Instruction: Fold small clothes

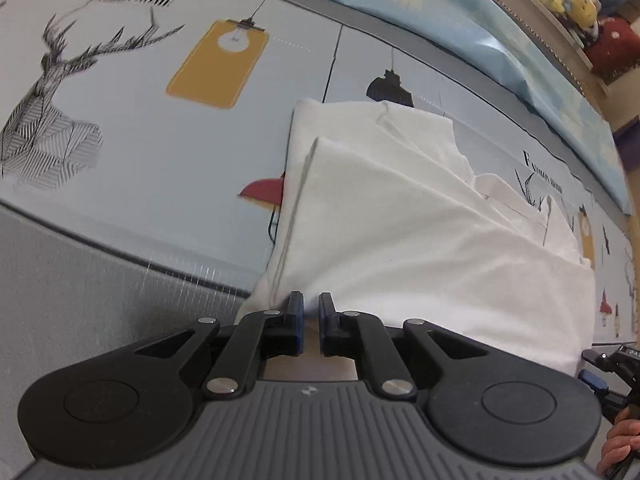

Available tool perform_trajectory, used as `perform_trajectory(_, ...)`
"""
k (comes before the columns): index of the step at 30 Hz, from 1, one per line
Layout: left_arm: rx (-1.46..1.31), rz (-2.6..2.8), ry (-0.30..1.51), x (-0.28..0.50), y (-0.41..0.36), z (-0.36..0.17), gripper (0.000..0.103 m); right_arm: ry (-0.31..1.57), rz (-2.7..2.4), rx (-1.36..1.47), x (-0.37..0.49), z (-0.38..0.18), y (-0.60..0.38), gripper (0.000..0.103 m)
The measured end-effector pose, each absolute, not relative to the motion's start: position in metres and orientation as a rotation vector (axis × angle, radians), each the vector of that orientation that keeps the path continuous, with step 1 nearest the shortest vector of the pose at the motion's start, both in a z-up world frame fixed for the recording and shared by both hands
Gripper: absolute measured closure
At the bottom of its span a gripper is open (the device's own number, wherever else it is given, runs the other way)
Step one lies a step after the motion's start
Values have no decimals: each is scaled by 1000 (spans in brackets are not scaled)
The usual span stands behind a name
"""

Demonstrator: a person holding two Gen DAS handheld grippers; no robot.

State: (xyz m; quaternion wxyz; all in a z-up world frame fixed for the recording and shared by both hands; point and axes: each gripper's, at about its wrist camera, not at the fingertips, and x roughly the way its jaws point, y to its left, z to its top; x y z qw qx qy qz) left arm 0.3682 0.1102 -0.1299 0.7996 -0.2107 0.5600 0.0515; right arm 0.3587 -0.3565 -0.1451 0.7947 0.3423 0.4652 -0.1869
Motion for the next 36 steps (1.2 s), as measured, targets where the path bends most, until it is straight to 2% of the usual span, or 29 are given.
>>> perform_trajectory(4,-411,104,1105,362,107,-111,92,944,-414,687,351,-119,-355,71)
perform_trajectory(5,-401,107,1111,361,106,-116,84,919,-398,671,349,-111,-353,71)
perform_trajectory(6,-391,109,1148,359,104,-127,82,905,-387,666,347,-105,-355,71)
perform_trajectory(8,-333,110,1227,349,98,-139,86,884,-401,665,338,-93,-362,71)
perform_trajectory(16,-176,1,964,253,94,-2,84,633,-309,633,247,7,-396,71)
perform_trajectory(20,-168,-48,903,173,99,18,84,616,-157,604,185,26,-411,71)
perform_trajectory(23,-206,5,882,116,110,1,84,624,-79,509,137,16,-412,71)
perform_trajectory(26,-249,41,914,71,119,-40,84,663,-32,432,97,-18,-410,71)
perform_trajectory(28,-272,95,1029,58,124,-66,87,713,-24,406,77,-51,-409,71)
perform_trajectory(30,-304,47,1047,50,126,-74,87,825,-40,413,70,-77,-410,70)
perform_trajectory(33,-248,18,1103,46,127,-87,87,905,-25,438,69,-96,-412,70)
perform_trajectory(36,-326,25,1163,42,137,-103,87,963,-61,360,67,-110,-407,70)
